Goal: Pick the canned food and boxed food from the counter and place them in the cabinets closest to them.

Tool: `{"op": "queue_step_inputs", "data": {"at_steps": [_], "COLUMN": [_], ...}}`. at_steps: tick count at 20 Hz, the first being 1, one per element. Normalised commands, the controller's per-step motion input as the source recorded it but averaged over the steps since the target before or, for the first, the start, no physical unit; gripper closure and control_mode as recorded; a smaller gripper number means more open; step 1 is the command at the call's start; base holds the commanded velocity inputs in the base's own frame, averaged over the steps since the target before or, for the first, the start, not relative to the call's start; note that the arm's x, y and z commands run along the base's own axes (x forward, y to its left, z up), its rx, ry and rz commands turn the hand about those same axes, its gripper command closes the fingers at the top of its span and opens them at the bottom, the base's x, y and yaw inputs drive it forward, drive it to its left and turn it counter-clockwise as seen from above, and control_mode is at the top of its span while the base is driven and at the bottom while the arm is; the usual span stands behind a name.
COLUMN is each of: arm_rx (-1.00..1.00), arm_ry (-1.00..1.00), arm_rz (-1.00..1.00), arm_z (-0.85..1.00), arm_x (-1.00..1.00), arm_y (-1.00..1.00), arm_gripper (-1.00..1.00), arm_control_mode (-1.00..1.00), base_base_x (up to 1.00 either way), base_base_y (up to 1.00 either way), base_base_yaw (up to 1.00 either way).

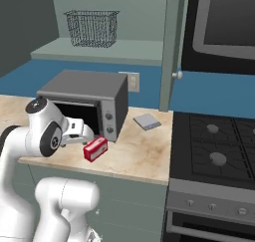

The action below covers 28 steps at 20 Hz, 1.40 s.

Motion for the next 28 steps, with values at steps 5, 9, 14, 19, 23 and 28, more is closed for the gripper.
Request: {"op": "queue_step_inputs", "data": {"at_steps": [5, 9, 14, 19, 23, 28], "arm_rx": [0.00, 0.03, 0.08, 0.07, 0.07, 0.06], "arm_ry": [-0.04, -0.01, 0.00, 0.00, 0.00, 0.00], "arm_rz": [-0.07, -0.09, -0.09, -0.08, -0.08, -0.08], "arm_z": [-0.15, -0.20, -0.29, -0.31, -0.37, -0.40], "arm_x": [0.42, 0.37, 0.30, 0.38, 0.35, 0.29], "arm_y": [0.00, 0.00, 0.00, 0.00, 0.00, 0.00], "arm_gripper": [-1.00, -1.00, -1.00, -1.00, -1.00, -1.00], "arm_control_mode": [-1.00, -1.00, -1.00, -1.00, -1.00, -1.00], "base_base_x": [0.00, 0.00, 0.00, 0.00, 0.00, 0.00], "base_base_y": [0.00, 0.00, 0.00, 0.00, 0.00, 0.00], "base_base_yaw": [0.00, 0.00, 0.00, 0.00, 0.00, 0.00]}}
